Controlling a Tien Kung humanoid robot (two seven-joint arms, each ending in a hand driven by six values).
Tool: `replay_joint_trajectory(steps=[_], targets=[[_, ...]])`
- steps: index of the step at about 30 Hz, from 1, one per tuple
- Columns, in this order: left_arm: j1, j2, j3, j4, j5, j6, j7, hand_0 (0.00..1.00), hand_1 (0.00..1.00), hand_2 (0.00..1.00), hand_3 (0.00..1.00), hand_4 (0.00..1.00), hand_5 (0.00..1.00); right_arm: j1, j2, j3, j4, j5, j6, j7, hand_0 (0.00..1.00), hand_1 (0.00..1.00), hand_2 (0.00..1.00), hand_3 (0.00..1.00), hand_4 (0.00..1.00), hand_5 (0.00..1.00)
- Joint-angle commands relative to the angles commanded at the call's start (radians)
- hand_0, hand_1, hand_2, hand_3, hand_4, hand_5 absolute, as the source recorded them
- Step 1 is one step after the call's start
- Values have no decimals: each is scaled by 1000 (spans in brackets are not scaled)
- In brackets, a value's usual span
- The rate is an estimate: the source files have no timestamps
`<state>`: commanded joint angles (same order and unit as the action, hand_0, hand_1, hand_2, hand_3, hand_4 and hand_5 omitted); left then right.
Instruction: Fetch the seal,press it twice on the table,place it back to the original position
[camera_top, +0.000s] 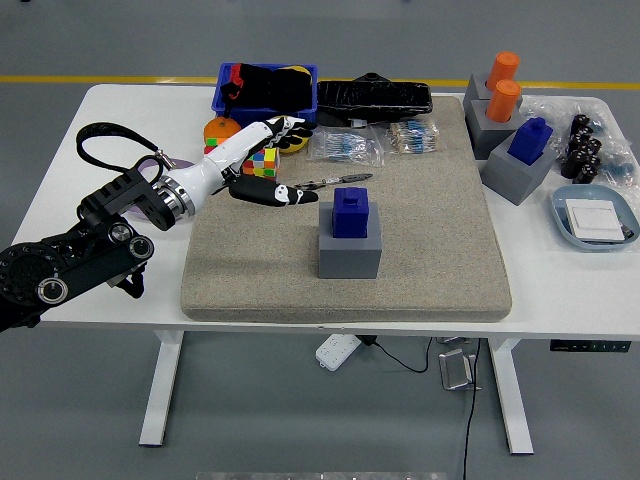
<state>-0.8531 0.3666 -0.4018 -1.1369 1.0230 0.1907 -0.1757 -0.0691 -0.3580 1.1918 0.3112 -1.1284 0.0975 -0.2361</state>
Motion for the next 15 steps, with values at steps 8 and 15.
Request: replay_joint_trajectory(steps=[8,15], targets=[[32,-74,1,13,9,-8,23,785,765,771,870,998,106,-15,5,11,-1,-3,-1,0,770,685,692,626,701,362],[53,-135,15,51,26,11,12,775,738,714,852,998,61,-27,24,28,-1,-5,-1,0,770,685,692,626,701,362]])
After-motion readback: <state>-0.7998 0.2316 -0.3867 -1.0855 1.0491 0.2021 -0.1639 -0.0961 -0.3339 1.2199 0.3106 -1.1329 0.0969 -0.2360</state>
